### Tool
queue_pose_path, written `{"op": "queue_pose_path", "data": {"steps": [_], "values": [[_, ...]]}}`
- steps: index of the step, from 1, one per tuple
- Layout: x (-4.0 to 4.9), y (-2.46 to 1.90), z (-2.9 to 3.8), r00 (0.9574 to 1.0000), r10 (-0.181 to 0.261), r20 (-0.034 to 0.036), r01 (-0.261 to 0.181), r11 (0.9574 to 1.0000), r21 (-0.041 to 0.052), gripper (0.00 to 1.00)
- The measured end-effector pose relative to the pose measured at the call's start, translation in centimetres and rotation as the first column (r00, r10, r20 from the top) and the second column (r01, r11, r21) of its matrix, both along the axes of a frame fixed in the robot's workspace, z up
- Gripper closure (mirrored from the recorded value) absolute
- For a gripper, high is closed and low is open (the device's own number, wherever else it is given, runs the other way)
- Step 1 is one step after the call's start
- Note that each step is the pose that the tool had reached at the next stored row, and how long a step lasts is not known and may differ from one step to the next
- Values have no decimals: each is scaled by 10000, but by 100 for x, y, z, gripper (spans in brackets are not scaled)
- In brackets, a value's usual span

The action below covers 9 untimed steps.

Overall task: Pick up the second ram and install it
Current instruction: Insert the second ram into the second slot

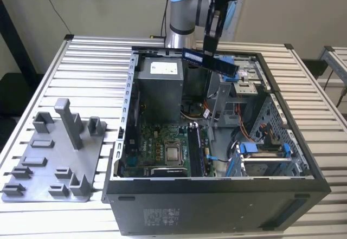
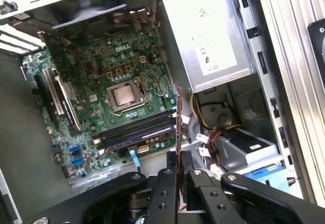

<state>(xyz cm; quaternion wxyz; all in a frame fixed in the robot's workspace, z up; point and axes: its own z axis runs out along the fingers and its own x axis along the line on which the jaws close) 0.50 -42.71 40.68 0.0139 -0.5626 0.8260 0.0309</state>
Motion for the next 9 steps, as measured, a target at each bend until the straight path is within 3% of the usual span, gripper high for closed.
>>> {"op": "queue_pose_path", "data": {"steps": [9], "values": [[0, 0, 0, 9950, -1002, 0, 1002, 9950, 0, 86]]}}
